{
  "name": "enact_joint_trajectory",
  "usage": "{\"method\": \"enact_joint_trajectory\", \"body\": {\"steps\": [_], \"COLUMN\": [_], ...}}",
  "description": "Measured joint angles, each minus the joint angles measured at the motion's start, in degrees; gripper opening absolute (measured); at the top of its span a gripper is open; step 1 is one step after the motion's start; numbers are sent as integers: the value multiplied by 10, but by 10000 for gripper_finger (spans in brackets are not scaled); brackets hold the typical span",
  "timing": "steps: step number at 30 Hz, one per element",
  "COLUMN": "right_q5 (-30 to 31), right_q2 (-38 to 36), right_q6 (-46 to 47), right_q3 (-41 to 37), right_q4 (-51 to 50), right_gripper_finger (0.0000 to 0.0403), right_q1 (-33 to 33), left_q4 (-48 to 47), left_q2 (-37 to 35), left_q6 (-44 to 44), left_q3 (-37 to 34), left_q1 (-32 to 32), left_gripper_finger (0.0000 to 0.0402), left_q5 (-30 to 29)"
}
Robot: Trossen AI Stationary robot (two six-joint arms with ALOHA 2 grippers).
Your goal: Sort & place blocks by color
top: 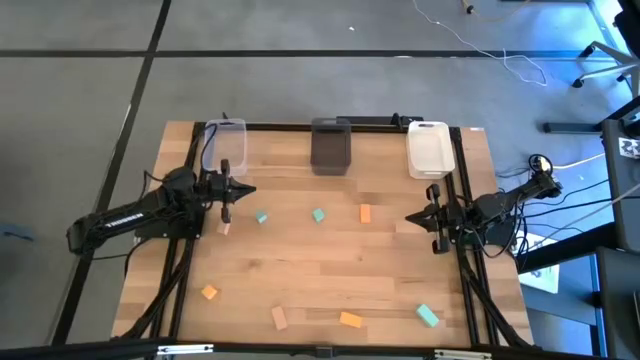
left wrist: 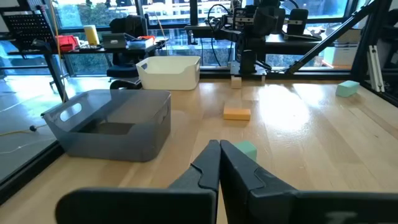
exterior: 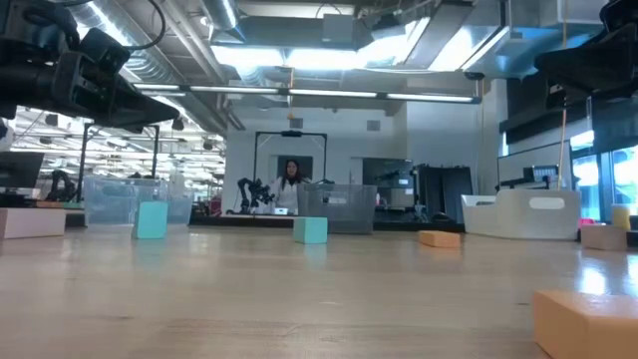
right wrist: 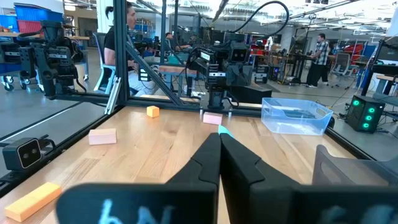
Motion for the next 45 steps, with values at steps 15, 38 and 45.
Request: {"method": "enact_joint_trajectory", "body": {"steps": [15, 38, 45], "right_q5": [0, 225, 217], "right_q2": [0, 90, 258], "right_q6": [16, 72, 232], "right_q3": [0, 180, 332], "right_q4": [3, -179, -390], "right_gripper_finger": [8, 2, 1], "right_q1": [0, 0, 0], "left_q4": [0, 0, 0], "left_q2": [0, 0, 0], "left_q6": [0, 0, 0], "left_q3": [0, 0, 0], "left_q1": [0, 0, 0], "left_gripper_finger": [0, 0, 0], "left_q5": [0, 0, 0]}}
